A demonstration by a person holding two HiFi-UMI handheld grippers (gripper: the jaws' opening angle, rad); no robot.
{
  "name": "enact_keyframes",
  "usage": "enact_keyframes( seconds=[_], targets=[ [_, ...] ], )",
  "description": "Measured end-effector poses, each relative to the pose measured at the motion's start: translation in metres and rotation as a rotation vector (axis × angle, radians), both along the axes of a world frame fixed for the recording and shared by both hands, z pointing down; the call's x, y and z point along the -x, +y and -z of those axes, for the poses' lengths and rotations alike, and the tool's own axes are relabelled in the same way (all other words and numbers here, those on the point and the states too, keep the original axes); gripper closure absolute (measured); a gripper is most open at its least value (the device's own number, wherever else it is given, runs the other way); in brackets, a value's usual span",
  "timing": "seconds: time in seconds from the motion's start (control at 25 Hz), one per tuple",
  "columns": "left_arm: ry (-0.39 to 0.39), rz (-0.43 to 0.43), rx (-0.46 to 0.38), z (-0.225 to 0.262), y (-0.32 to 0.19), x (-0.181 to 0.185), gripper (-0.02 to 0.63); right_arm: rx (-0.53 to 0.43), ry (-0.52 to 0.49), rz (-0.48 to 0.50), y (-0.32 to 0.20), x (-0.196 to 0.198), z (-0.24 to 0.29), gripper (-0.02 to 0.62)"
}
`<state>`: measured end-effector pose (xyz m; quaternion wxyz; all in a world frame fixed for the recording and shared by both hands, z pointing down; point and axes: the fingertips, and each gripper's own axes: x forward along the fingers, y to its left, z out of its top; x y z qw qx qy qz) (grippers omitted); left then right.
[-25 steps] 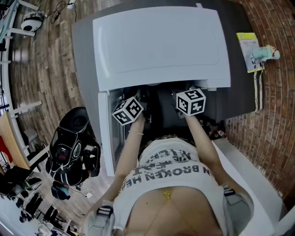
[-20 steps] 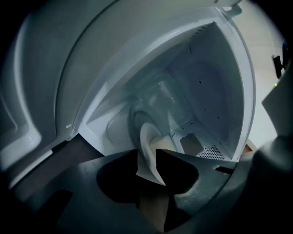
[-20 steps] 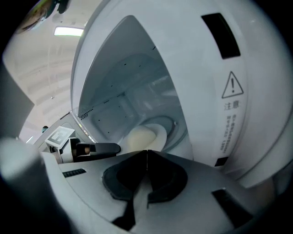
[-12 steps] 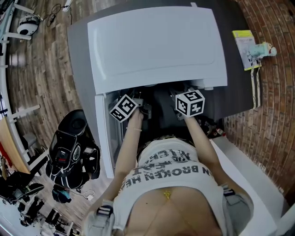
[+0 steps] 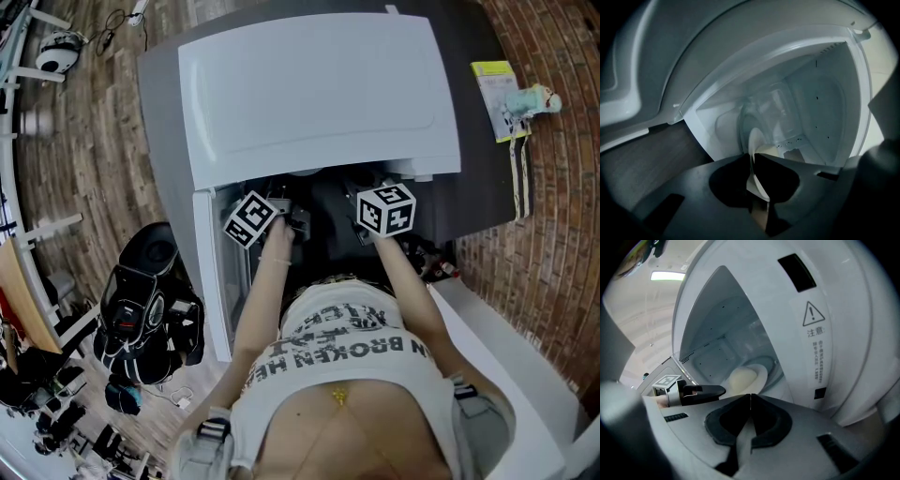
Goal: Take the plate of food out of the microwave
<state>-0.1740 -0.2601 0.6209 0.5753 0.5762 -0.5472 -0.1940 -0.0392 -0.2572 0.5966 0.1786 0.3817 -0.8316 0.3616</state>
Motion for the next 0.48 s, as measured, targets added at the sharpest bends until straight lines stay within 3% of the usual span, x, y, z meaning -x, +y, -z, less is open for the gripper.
enact_keyframes(
  seconds=[0.28, 0.48],
  targets=[
    [0.016, 0.024, 0.018, 0.0, 0.009, -0.001, 0.571, 0.047, -0.06, -0.03, 0.004, -0.001, -0.003, 0.584],
    [0.021, 0.038, 0.028, 0.0, 0.015, -0.002, 0.571, 0.117, -0.203, -0.076, 0.008, 0.003, -0.003, 0.58]
  ],
)
